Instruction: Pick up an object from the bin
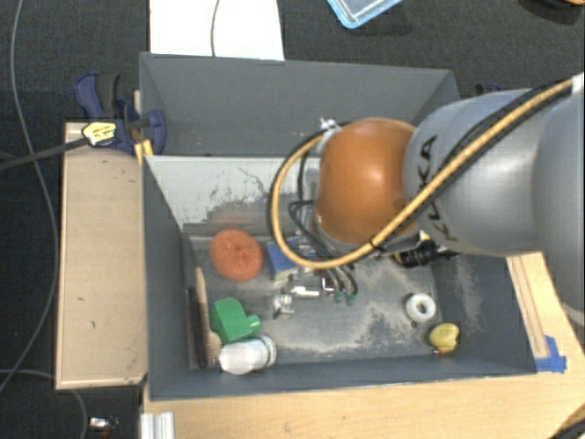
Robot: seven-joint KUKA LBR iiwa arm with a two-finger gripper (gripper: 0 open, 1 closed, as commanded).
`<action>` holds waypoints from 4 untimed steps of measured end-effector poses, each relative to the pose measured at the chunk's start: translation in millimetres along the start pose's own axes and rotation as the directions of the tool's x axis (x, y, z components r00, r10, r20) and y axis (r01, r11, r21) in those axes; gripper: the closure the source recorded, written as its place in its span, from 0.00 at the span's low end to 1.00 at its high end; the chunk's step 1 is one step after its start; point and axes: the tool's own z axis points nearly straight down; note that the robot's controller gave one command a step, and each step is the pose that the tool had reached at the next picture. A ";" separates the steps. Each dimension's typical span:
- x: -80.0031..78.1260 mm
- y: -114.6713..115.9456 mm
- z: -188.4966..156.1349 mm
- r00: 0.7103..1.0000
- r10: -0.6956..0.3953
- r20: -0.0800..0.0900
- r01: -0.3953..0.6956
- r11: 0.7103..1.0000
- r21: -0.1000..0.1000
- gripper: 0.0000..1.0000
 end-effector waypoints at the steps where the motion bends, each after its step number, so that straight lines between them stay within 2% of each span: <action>1: -27.0 7.3 6.9 1.000 0.025 -0.010 -0.025 1.000 -0.004 0.00; 2: -47.9 -4.1 18.4 0.995 -0.104 -0.004 0.104 0.995 0.001 0.00; 3: -58.5 42.8 -12.3 0.997 0.083 -0.001 -0.083 0.997 -0.004 0.00; 4: -65.2 32.4 15.0 0.997 0.077 -0.002 -0.077 0.997 -0.003 0.00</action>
Offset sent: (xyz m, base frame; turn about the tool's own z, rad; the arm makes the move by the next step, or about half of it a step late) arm 0.0394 0.0437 -0.0360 -0.2661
